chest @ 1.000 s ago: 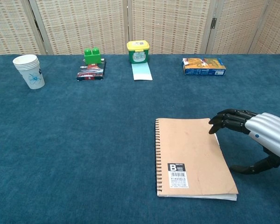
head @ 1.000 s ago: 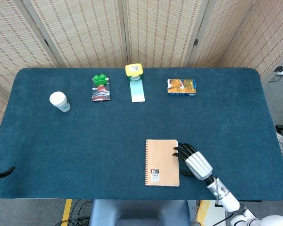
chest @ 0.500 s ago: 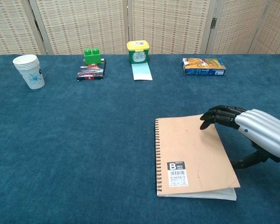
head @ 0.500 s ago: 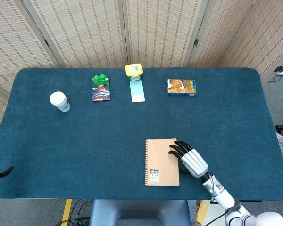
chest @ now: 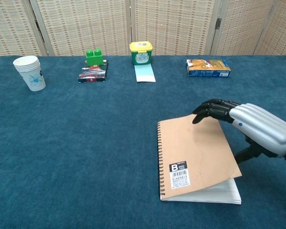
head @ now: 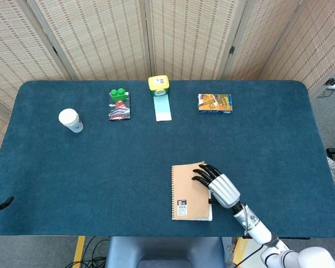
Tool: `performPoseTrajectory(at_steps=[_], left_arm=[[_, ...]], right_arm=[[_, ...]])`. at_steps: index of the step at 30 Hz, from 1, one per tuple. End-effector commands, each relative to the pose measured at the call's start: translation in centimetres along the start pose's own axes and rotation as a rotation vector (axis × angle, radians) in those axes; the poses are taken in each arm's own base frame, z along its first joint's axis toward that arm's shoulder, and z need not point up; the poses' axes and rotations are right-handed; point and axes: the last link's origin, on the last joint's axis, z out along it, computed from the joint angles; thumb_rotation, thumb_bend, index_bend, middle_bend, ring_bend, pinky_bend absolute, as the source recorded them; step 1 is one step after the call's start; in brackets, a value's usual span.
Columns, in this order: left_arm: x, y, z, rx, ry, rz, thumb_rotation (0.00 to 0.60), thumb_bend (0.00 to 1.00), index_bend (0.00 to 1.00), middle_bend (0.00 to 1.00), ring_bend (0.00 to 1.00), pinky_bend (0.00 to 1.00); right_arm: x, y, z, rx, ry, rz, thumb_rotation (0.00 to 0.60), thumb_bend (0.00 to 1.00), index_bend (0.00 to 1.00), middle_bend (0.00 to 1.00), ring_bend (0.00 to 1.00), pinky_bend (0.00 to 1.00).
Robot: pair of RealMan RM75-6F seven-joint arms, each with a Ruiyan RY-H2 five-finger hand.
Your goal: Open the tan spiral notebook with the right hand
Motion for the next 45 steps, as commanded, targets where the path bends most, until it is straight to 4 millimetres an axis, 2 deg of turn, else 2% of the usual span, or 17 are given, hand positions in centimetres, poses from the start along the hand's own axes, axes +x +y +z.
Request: performPoseTrajectory(at_steps=[1, 10, 15, 17, 21, 23, 31, 40, 45], left_arm=[[0.6, -0.6, 0.1, 0.034, 0.023, -0.008, 0.6, 0.1, 0.09, 0.16, 0.16, 0.2], [1.6, -2.7, 0.8, 0.117, 0.044, -0.058, 0.6, 0.1, 0.09, 0.16, 0.16, 0.2], [2.1, -3.2, 1.0, 0.121, 0.043, -0.132, 0.6, 0.1, 0.09, 0.16, 0.16, 0.2], [2.7, -3.8, 1.0, 0.126, 0.056, -0.144, 0.6, 0.1, 0.1, 0.16, 0.16, 0.2], [3.7, -5.2, 0.8, 0.173, 0.106, -0.152, 0.6, 0.1, 0.1, 0.16, 0.16, 0.2], [4.0, -5.7, 0.8, 0.192, 0.122, -0.158, 0.6, 0.1, 0.1, 0.16, 0.16, 0.2], [5.1, -7.0, 0.5, 0.217, 0.154, -0.194, 0.6, 0.1, 0.1, 0.16, 0.16, 0.2], [6.2, -9.1, 0.5, 0.255, 0.184, -0.252, 0.6, 0.1, 0.1, 0.16, 0.16, 0.2], [6.6, -10.0, 0.5, 0.273, 0.199, -0.27, 0.6, 0.1, 0.11, 0.16, 0.16, 0.2]], right_arm=[[0.1, -0.7, 1.4, 0.019, 0.016, 0.026, 0.6, 0.21, 0.27, 0.21, 0.11, 0.17], [1.7, -3.2, 6.4, 0.111, 0.084, 0.011, 0.6, 0.21, 0.27, 0.2, 0.11, 0.17], [2.3, -4.7, 8.1, 0.166, 0.08, -0.042, 0.6, 0.2, 0.26, 0.17, 0.1, 0.17], [2.4, -5.1, 8.5, 0.178, 0.048, -0.064, 0.6, 0.19, 0.22, 0.13, 0.07, 0.17], [3.0, -5.8, 9.0, 0.206, 0.041, -0.055, 0.6, 0.18, 0.05, 0.06, 0.01, 0.16], [3.2, -6.1, 9.3, 0.219, 0.048, -0.05, 0.6, 0.17, 0.03, 0.06, 0.01, 0.16], [1.9, -6.6, 11.1, 0.277, -0.031, -0.009, 0.6, 0.15, 0.0, 0.0, 0.0, 0.09], [-0.2, -6.6, 14.4, 0.305, -0.051, 0.01, 0.6, 0.1, 0.0, 0.0, 0.0, 0.03], [-1.1, -7.3, 15.7, 0.316, -0.064, 0.041, 0.6, 0.1, 0.0, 0.0, 0.0, 0.03]])
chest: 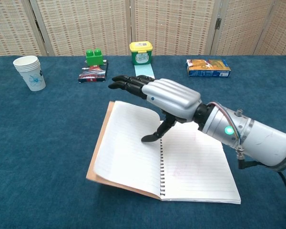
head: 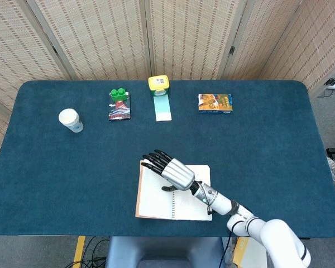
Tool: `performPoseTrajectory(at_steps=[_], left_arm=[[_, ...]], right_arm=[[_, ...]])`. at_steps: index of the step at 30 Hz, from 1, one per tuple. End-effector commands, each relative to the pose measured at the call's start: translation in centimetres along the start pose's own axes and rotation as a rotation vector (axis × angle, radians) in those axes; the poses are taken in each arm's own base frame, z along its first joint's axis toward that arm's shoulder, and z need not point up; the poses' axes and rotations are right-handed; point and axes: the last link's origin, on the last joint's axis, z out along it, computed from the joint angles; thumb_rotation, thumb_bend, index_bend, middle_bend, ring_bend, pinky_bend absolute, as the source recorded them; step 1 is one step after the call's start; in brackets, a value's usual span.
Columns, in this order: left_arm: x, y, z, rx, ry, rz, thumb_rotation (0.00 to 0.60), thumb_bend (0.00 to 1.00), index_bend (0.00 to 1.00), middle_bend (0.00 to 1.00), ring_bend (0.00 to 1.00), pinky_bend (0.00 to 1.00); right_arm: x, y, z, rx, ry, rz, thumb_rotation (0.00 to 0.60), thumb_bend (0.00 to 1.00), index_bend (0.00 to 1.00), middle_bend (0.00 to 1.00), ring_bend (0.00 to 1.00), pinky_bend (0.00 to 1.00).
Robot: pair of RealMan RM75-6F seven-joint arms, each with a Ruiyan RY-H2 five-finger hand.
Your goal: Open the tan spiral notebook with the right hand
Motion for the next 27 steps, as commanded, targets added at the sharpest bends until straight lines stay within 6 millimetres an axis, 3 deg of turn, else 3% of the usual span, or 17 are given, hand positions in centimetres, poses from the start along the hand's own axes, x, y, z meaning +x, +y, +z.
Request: performPoseTrajectory(at_steps=[1, 8, 14, 20, 24, 27], left_arm=[[0.2, -0.4, 0.1, 0.009, 0.002, -0.009, 0.6, 0.1, 0.11, 0.16, 0.16, 0.2], [0.4, -0.6, 0.1, 0.004, -0.001, -0.009, 0.6, 0.1, 0.11, 0.16, 0.16, 0.2], [-0.1, 0.3, -0.3, -0.035, -0.014, 0.019, 0.6, 0.1, 0.11, 0.16, 0.16, 0.2], [-1.5, 1.9, -1.0, -0.095, -0.048, 0.073, 0.6, 0.1, 0.12, 0.16, 0.16, 0.2], [-3.1, 3.6, -1.8, -0.149, -0.081, 0.105, 0.6, 0.1, 0.12, 0.16, 0.16, 0.2], [-3.8, 4.4, -2.3, -0.174, -0.095, 0.127, 0.6, 0.1, 0.12, 0.16, 0.16, 0.2]], right_arm=[[-1.1, -0.9, 1.8, 0.027, -0.015, 0.04, 0.6, 0.09, 0.0, 0.0, 0.0, 0.03], [-1.7, -0.7, 1.5, 0.029, -0.03, 0.062, 0.6, 0.09, 0.0, 0.0, 0.0, 0.03], [1.7, 1.0, -1.7, 0.044, 0.108, 0.038, 0.6, 0.09, 0.0, 0.0, 0.0, 0.03], [7.8, 3.6, -9.7, -0.098, 0.128, -0.087, 0.6, 0.1, 0.0, 0.0, 0.0, 0.03], [12.5, 1.9, -15.4, -0.281, 0.081, -0.154, 0.6, 0.11, 0.0, 0.0, 0.0, 0.03], [14.2, 1.1, -18.7, -0.397, 0.048, -0.2, 0.6, 0.11, 0.0, 0.0, 0.0, 0.03]])
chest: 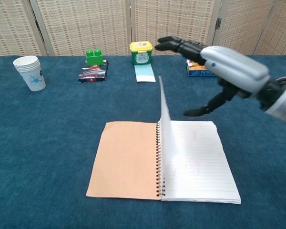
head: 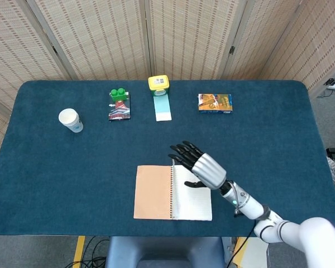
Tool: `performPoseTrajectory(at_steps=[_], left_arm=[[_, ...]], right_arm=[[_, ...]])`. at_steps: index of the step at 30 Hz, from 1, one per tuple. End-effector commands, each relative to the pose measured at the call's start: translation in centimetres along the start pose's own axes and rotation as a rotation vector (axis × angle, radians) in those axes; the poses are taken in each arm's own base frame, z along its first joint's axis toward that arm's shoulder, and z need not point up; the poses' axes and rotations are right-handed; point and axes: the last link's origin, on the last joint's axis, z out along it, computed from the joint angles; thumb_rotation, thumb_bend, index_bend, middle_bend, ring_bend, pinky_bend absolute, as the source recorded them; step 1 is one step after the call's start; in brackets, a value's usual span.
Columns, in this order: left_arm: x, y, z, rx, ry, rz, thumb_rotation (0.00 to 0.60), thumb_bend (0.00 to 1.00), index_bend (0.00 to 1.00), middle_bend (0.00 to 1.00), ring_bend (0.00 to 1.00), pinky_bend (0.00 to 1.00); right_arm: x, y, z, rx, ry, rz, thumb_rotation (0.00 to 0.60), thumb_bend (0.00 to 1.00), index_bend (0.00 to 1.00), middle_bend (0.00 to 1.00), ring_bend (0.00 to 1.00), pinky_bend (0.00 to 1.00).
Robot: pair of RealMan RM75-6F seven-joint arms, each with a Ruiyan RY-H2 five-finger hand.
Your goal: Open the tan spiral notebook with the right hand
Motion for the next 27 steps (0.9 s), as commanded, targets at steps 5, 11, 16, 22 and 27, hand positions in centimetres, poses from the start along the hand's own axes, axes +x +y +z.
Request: performPoseTrajectory(at_steps=[5, 11, 16, 22, 27], left_arm=[[-1.8, 2.5, -1.0, -0.075, -0.039, 0.038, 0.6, 0.1, 0.13, 0.16, 0.16, 0.2], [-2.5, 3.9, -2.0, -0.141, -0.062, 0.056, 0.6, 0.1, 0.13, 0.16, 0.16, 0.2], [-3.3, 5.0, -2.8, -0.195, -0.087, 0.074, 0.6, 0.1, 0.13, 0.16, 0.16, 0.2], [-3.9, 5.5, -3.2, -0.225, -0.111, 0.092, 0.6, 0.1, 0.13, 0.16, 0.16, 0.2], [-4.4, 5.6, -3.1, -0.223, -0.126, 0.101, 0.6, 0.1, 0.14, 0.16, 0.16, 0.2]], right_arm=[[9.8, 0.7, -14.6, -0.553, -0.15, -0.267, 0.6, 0.14, 0.0, 0.0, 0.0, 0.02], [11.3, 1.7, -19.1, -0.797, -0.118, -0.276, 0.6, 0.17, 0.0, 0.0, 0.0, 0.0], [11.8, 2.1, -20.4, -0.864, -0.097, -0.282, 0.6, 0.19, 0.0, 0.0, 0.0, 0.0], [12.5, 2.1, -21.1, -0.895, -0.076, -0.279, 0.6, 0.19, 0.0, 0.0, 0.0, 0.0], [12.6, 2.1, -21.3, -0.896, -0.078, -0.276, 0.6, 0.19, 0.0, 0.0, 0.0, 0.0]])
